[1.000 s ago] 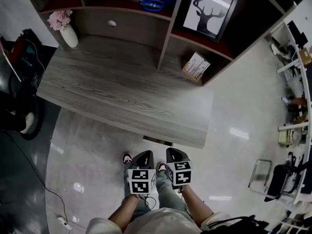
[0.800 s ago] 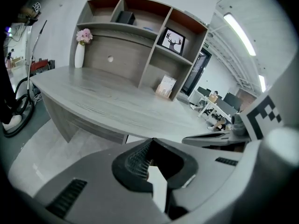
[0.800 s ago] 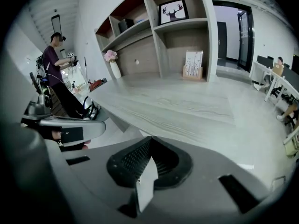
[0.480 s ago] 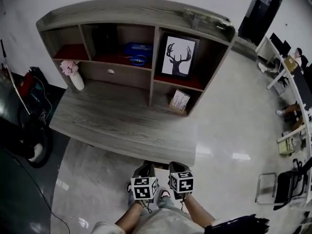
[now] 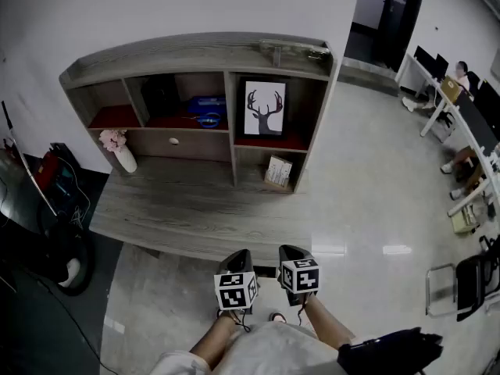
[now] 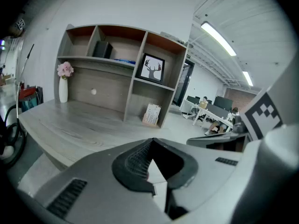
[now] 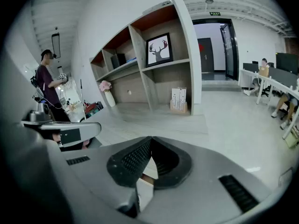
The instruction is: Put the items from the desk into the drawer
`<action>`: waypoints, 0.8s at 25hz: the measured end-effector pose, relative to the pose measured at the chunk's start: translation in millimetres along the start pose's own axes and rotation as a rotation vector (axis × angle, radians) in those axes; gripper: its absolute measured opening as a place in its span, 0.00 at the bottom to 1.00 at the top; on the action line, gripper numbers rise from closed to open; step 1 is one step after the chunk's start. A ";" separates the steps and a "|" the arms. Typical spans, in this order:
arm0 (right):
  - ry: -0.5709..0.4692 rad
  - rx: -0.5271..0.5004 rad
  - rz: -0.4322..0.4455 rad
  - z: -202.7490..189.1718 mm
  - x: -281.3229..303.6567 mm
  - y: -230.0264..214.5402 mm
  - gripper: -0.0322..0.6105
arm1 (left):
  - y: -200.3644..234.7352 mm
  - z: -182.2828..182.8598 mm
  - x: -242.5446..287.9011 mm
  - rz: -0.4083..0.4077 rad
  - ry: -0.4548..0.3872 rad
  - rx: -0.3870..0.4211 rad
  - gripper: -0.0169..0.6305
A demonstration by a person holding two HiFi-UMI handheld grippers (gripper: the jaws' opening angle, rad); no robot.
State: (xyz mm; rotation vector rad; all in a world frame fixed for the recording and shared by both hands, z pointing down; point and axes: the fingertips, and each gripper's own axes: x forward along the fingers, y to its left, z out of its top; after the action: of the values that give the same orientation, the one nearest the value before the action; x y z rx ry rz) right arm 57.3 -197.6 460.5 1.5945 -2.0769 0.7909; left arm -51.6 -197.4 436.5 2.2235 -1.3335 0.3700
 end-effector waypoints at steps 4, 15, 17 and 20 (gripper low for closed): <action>-0.039 -0.006 -0.015 19.4 -5.5 -5.0 0.05 | 4.0 17.6 2.9 0.004 -0.026 0.026 0.02; -0.108 -0.036 -0.048 52.2 -8.8 -8.9 0.05 | -1.2 43.8 18.4 -0.021 -0.057 0.062 0.02; -0.112 -0.037 -0.050 54.3 -6.6 -9.1 0.05 | -1.1 46.1 21.5 -0.025 -0.059 0.065 0.02; -0.116 -0.025 -0.046 57.0 -3.2 -9.9 0.05 | 0.4 48.6 25.3 -0.025 -0.057 0.070 0.02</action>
State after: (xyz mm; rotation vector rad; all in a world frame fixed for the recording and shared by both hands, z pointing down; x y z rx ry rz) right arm 69.0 -234.2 417.2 1.7051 -2.1132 0.6689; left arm -41.3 -243.2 408.4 2.3225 -1.3395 0.3518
